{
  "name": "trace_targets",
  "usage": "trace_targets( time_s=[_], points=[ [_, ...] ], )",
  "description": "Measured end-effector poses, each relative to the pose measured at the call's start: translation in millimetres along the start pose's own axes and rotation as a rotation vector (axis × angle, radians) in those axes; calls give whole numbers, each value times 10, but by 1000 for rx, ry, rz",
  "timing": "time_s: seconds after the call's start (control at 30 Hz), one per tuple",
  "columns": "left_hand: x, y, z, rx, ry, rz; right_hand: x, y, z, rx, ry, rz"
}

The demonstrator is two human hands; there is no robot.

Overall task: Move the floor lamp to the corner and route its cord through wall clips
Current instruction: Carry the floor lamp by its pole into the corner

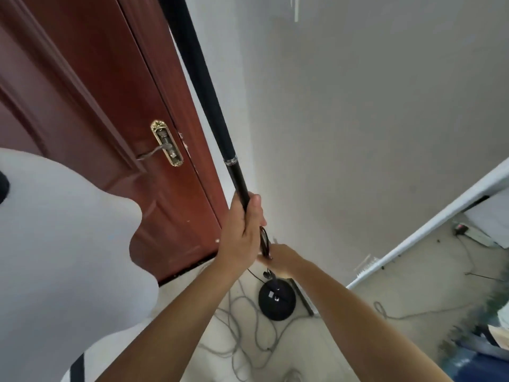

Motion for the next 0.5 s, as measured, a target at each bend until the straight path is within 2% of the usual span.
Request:
trace_targets(
  time_s=[0.17,0.5],
  points=[
    [-217,65,-98,-1,-79,44,92,98,45,-54,-11,2],
    [-190,106,-85,-3,-174,-11,32,77,-206,42,48,-10]
  ],
)
Point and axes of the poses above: each hand's wrist, its own z-axis towards the middle knuckle, its own y-axis out of the palm, x = y × z, the point moved 8 cm from there along z, towards the middle knuckle, and after that the axes turned 7 degrees about z, right-handed, at the moved point
